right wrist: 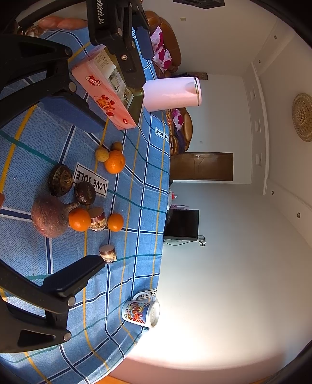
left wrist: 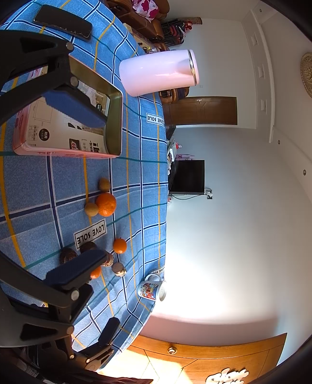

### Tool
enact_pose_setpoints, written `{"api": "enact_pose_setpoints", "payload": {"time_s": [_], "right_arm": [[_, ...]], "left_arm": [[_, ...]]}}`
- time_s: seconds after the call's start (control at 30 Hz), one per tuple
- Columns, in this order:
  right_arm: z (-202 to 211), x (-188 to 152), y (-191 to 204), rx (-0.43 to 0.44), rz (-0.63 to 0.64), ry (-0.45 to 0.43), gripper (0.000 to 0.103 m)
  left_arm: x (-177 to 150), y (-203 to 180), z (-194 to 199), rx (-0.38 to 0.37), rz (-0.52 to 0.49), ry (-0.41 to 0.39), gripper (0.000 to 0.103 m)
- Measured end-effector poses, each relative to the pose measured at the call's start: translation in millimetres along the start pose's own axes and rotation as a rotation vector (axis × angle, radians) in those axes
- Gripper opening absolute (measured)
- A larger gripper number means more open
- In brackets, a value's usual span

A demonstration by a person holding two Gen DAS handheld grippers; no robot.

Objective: Organize fruits

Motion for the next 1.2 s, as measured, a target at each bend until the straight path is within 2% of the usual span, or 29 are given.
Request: {"api": "enact_pose_setpoints", "payload": {"time_s": [0.3,0.5,0.67,0.73,0.77,0.8,0.83,0.93,1.07,1.2], "right_arm": [[-6.3,-15.0,-13.6,-0.033,0.018,0.033,0.102],[-26.8,-37.1,-35.2,-0.079,0.013,0.127,0.102],[-39.8,-38.4,-35.0,-0.037,0.017,0.191,0.100],[-47.3,-40.3,-32.4,-0.013,0.034,0.236,0.089],[-51.4,-42.3,-32.1,-0.003,0.039,0.261,0.075],[-54.1,-45.0,-31.4,0.017,0.037,0.283,0.067],[-55.9,-46.5,-31.3,0.034,0.037,0.294,0.066],[-54.2,-49.9,-26.9,0.076,0.053,0.292,0.054],[-45.7,-48.8,-35.4,0.073,0.005,0.249,0.054],[-42.1,-45.2,-50.5,0.022,-0.029,0.222,0.054]], "left_arm": [[-13.2,-7.3,-15.1,-0.029,-0.005,0.040,0.103],[-28.3,-17.6,-36.5,-0.088,0.000,0.104,0.103],[-37.8,-22.4,-50.5,-0.116,0.019,0.154,0.103],[-39.7,-25.5,-52.4,-0.121,0.011,0.157,0.102],[-40.3,-27.7,-53.3,-0.122,0.006,0.160,0.101],[-40.5,-29.2,-54.2,-0.126,0.000,0.165,0.101],[-40.8,-31.3,-55.5,-0.131,-0.006,0.171,0.100],[-42.7,-39.3,-61.5,-0.165,-0.019,0.200,0.087],[-46.3,-54.3,-75.4,-0.214,-0.034,0.259,0.077],[-46.0,-70.9,-87.5,-0.245,-0.054,0.291,0.077]]}}
Point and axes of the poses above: each gripper's, at about its wrist camera, not at the fingertips, and z roughly against the way its jaws point, y to its left, x to its top, the point moved 3 cm from there along -z, roughly the way its jaws point, and after that the axes turned 8 degrees about -x, right-handed, at the moved point
